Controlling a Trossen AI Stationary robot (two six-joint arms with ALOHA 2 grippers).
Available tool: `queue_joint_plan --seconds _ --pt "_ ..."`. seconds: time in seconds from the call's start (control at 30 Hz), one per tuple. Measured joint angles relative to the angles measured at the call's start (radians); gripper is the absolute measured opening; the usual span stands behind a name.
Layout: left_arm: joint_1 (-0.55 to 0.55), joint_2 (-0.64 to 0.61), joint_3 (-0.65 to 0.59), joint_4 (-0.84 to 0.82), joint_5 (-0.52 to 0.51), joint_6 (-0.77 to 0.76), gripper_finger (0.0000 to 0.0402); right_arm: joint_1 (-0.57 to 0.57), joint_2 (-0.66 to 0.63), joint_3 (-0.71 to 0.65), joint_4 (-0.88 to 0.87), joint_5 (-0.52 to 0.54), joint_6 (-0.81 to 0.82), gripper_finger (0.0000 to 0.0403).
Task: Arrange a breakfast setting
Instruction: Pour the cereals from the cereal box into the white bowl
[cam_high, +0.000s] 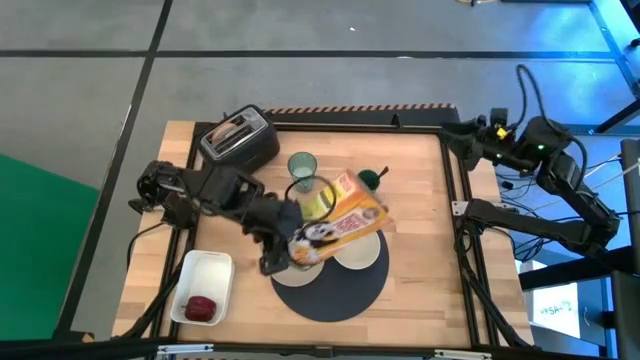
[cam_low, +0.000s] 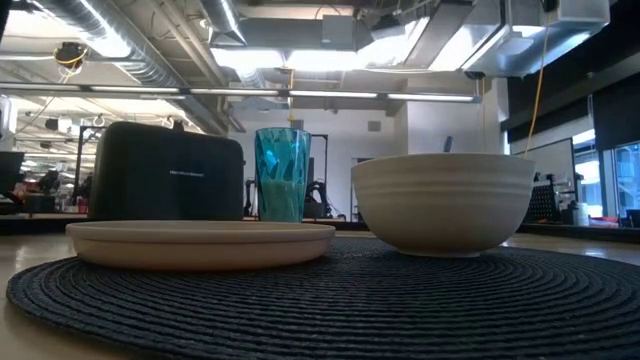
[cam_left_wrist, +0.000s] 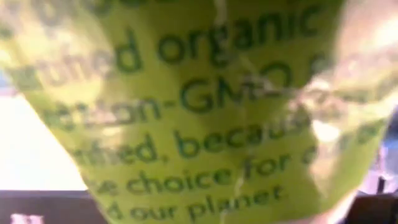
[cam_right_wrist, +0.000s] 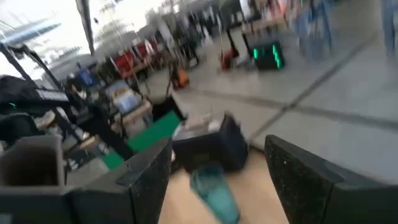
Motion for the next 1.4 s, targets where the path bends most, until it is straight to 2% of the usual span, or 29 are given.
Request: queue_joint_plan --seconds 0.1,0.27,0.43,0.63,0.8,0.93,1.13,1.4 --pt "-0.036 0.0 0.0 -0.04 -0.023 -0.061 0.0179 0.0 -0.001 0.0 -0.08 0.009 0.031 0.0248" --pt "-0.081 -0.002 -0.064 -0.011 -0.037 -0.153 0.0179 0.0 0.0 0.0 -0.157 -0.002 0.051 0.0248" --pt "-0.097 -0.002 -0.158 -0.003 0.046 -0.222 0.0179 0.0 -0.001 0.0 -0.175 -0.078 -0.007 0.0248" --pt "-0.075 -0.002 -0.171 0.006 0.123 -0.289 0.0179 0.0 -0.001 0.0 -0.202 -0.19 -0.078 0.0248" --pt "-0.04 -0.002 -0.171 0.009 0.214 -0.366 0.0179 0.0 0.0 0.0 -0.239 -0.158 -0.152 0.0248" --pt "-0.011 -0.002 -0.171 0.046 0.241 -0.396 0.0179 0.0 0.004 0.0 -0.246 -0.14 -0.2 0.0248" --pt "0.006 0.03 -0.171 0.063 0.241 -0.388 0.0179 0.0 0.004 0.0 -0.285 -0.139 -0.236 0.0248" --pt "0.001 0.111 -0.171 0.075 0.299 -0.335 0.0179 0.0 0.004 0.0 -0.379 -0.14 -0.239 0.0248"
